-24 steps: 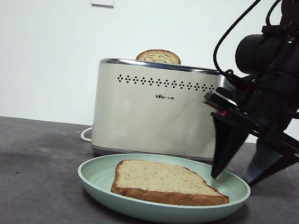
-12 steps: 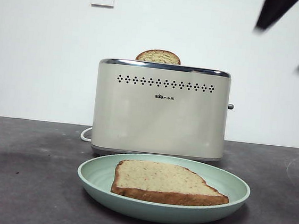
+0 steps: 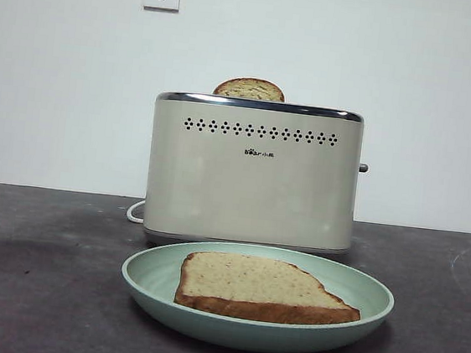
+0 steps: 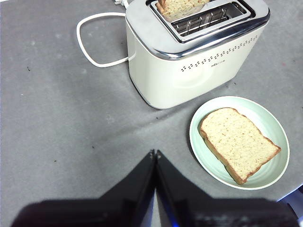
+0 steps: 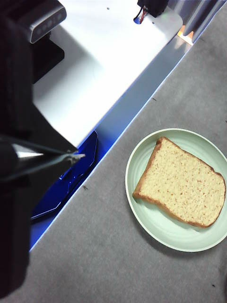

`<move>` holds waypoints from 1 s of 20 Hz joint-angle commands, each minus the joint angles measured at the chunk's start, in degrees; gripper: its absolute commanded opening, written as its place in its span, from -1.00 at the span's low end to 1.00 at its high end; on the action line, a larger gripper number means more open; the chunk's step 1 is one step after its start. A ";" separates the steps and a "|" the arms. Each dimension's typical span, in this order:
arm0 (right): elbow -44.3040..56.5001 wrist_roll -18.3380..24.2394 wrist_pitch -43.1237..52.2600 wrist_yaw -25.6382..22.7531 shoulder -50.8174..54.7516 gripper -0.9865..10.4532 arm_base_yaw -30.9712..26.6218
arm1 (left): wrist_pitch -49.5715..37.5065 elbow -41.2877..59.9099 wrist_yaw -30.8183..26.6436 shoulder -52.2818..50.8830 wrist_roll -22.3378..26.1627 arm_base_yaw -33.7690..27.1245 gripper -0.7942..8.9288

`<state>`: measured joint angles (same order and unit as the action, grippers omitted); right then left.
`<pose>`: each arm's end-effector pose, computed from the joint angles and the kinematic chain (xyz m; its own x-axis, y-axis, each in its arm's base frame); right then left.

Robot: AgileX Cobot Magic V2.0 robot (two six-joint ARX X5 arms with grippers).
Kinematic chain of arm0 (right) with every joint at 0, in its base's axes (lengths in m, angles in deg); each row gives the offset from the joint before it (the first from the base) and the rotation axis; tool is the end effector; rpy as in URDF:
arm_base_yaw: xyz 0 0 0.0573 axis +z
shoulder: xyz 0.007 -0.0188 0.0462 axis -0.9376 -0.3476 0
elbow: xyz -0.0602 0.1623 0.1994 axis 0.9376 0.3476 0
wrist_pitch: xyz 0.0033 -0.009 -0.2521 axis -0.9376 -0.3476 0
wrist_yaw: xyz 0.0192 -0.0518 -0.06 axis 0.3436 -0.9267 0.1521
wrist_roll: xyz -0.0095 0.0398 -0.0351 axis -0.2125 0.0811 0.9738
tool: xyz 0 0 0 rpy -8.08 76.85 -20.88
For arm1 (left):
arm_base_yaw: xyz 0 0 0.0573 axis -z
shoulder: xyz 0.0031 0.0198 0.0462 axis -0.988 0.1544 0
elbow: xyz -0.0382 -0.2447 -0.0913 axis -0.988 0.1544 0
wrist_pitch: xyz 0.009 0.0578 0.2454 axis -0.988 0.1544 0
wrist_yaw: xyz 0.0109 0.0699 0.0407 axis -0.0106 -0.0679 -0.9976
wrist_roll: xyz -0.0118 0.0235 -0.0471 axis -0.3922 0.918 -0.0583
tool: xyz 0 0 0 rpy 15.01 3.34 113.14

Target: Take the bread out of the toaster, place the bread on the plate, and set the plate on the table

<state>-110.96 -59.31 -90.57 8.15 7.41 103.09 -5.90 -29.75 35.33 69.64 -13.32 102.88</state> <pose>0.0758 0.0607 0.3306 0.3025 0.5700 -0.7640 -0.6390 0.7160 0.2812 0.1171 -0.0486 0.3952 0.7095 -0.3465 -0.6136 0.4092 0.9115 -0.0416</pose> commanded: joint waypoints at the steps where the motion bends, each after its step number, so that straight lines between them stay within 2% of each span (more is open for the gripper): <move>1: 0.07 -0.39 0.50 0.00 0.02 -0.82 0.17 | 0.11 -0.09 -0.17 -0.09 0.66 0.00 -0.84; 17: 0.07 -0.39 0.50 -0.33 0.07 -0.82 0.15 | -0.04 -0.09 -0.35 0.07 0.66 0.09 -0.84; 18: 0.07 -0.37 0.50 -0.33 0.07 -0.82 0.15 | -1.38 -0.09 -0.33 0.04 0.68 0.24 -0.84; 20: 0.07 -0.39 0.50 -0.33 0.07 -0.82 0.15 | -9.97 -0.04 -3.02 -0.50 4.33 -0.90 -0.84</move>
<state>-110.96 -59.31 -90.55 7.95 7.44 103.09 -14.75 -29.75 32.86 69.55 -11.01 102.02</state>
